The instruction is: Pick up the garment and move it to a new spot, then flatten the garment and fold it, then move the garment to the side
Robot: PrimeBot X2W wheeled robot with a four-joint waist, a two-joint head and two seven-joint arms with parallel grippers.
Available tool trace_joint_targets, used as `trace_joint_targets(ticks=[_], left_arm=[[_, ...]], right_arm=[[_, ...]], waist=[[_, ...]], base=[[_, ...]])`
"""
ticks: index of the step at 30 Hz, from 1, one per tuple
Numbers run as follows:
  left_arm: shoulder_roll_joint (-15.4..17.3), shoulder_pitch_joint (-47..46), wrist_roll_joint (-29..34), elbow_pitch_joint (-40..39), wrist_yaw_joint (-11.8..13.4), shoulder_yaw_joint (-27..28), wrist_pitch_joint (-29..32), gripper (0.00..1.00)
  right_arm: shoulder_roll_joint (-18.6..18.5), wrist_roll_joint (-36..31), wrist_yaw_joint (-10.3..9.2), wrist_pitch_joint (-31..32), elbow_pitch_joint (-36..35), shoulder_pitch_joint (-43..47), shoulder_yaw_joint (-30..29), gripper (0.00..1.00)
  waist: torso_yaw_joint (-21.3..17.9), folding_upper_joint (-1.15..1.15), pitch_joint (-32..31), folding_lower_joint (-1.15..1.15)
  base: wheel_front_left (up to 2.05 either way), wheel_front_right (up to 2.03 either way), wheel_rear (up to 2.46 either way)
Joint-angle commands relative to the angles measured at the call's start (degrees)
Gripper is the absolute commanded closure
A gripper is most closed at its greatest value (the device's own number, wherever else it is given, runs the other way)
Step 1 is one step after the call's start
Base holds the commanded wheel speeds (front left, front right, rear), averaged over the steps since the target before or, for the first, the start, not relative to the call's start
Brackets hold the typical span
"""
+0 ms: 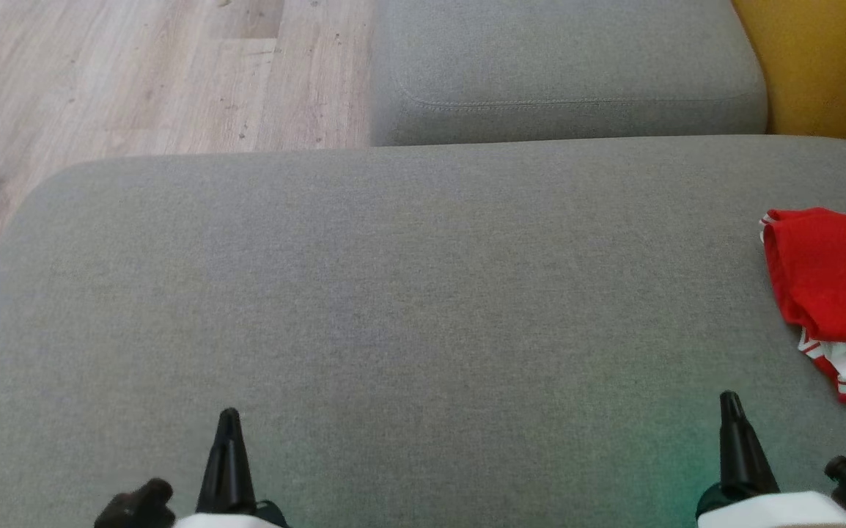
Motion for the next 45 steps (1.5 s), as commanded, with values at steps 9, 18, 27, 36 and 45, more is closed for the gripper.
trace_joint_targets(ticks=[9, 18, 27, 36, 45], left_arm=[[0.70, -4.37, -8.41, -0.52, -1.82, 3.37, 1.55, 1.00], [0.80, -5.60, -14.72, 0.26, -3.16, 5.01, 2.93, 1.00], [0.85, -6.70, -20.27, 0.97, -4.34, 6.49, 4.19, 1.00], [0.88, -7.94, -26.50, 1.77, -5.67, 8.21, 5.65, 1.00], [0.88, -9.20, -32.70, 2.58, -7.01, 9.97, 7.14, 1.00]], right_arm=[[-1.38, 8.06, -0.02, 1.79, -1.16, -4.68, -0.47, 1.00], [-1.52, 14.00, -0.03, 3.17, -0.69, -6.17, -1.00, 1.00], [-1.61, 19.23, -0.03, 4.42, -0.26, -7.49, -1.52, 1.00], [-1.68, 25.10, -0.03, 5.87, 0.22, -8.99, -2.13, 1.00], [-1.73, 30.94, -0.04, 7.34, 0.71, -10.49, -2.78, 1.00]], waist=[[-0.50, 0.00, 0.27, 0.00], [-0.92, 0.00, 0.49, 0.00], [-1.29, 0.00, 0.69, 0.00], [-1.71, 0.00, 0.91, 0.00], [-2.13, 0.00, 1.13, 0.00]], base=[[0.00, 0.00, 0.00], [0.00, 0.00, 0.00], [0.00, 0.00, 0.00], [0.00, 0.00, 0.00], [0.00, 0.00, 0.00]])
